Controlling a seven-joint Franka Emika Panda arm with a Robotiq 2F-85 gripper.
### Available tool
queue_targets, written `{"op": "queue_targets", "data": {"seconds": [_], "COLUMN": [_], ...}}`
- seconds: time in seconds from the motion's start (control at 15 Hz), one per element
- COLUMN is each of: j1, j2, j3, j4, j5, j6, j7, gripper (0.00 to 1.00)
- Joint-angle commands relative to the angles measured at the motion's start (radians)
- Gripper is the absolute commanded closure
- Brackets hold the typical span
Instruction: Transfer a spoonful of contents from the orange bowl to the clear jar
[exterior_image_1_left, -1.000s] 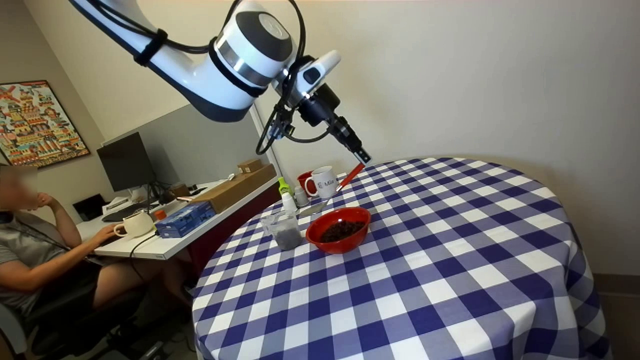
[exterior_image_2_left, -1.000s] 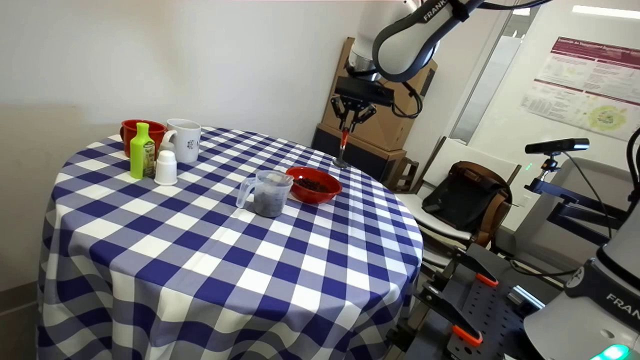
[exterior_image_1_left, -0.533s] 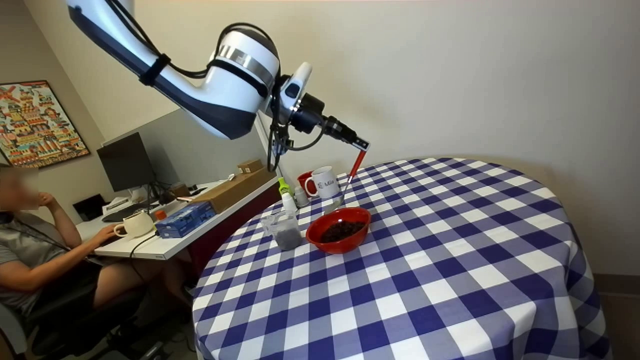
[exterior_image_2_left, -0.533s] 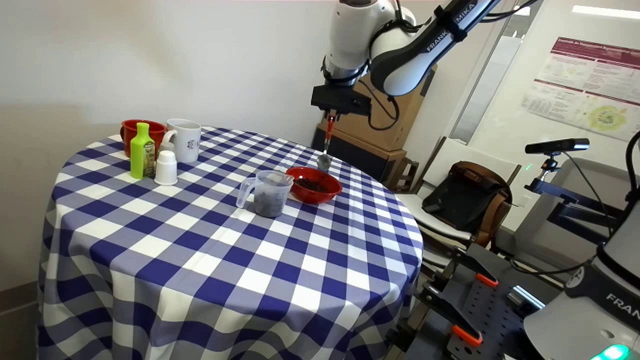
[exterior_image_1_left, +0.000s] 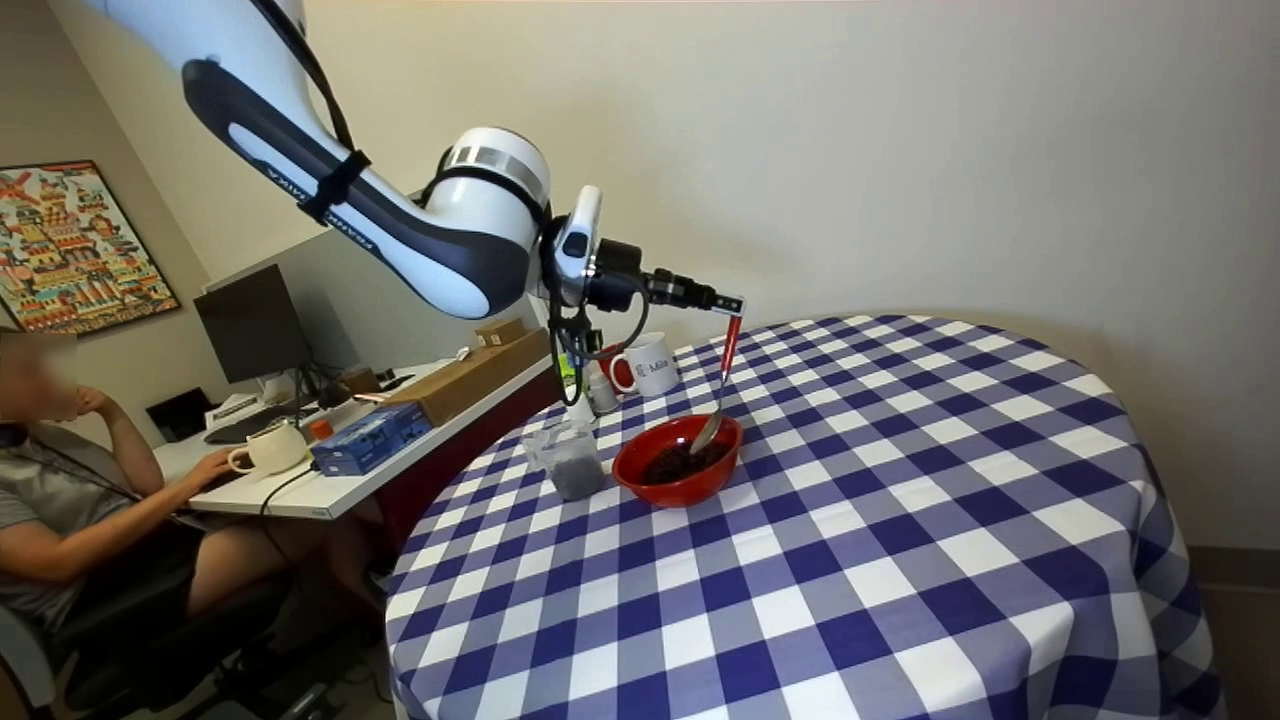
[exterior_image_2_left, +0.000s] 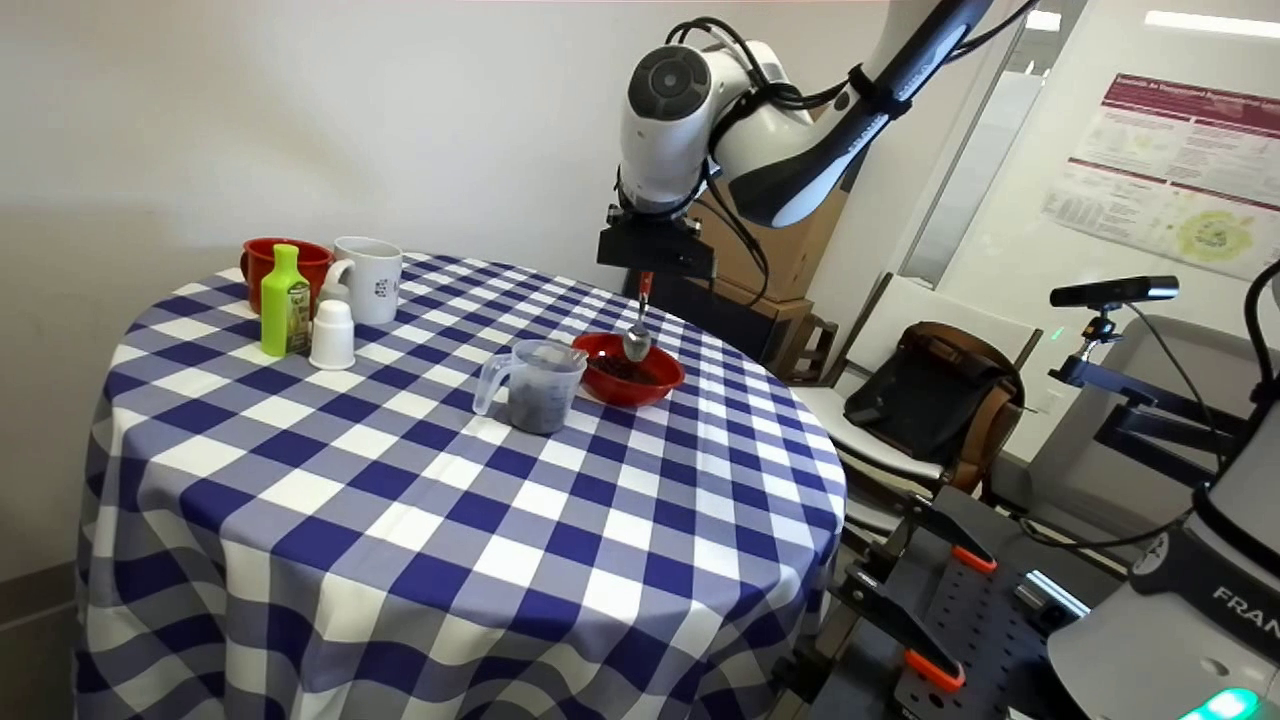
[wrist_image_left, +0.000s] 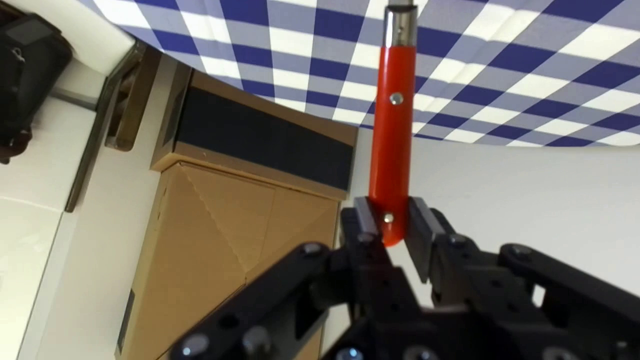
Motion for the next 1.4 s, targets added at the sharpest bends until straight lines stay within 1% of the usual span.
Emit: {"op": "queue_targets", "data": {"seconds": [0.0, 0.13, 0.27, 0.53, 0.87, 1.33], "j1": [-0.173, -0.248, -0.305, -0.37, -0.398, -0.412], "j2": [-0.007, -0.005, -0.006, -0.008, -0.009, -0.004], "j3": [0.214, 0.308, 0.382, 0.479, 0.542, 0.576], "j4": [0.018, 0.007, -0.004, -0.018, -0.032, -0.059], "j5": [-0.186, -0.243, -0.273, -0.3, -0.294, -0.281], "j6": [-0.176, -0.249, -0.293, -0.325, -0.316, -0.3], "j7": [0.144, 0.182, 0.203, 0.221, 0.218, 0.21], "gripper": [0.95, 0.95, 0.95, 0.95, 0.95, 0.95]}}
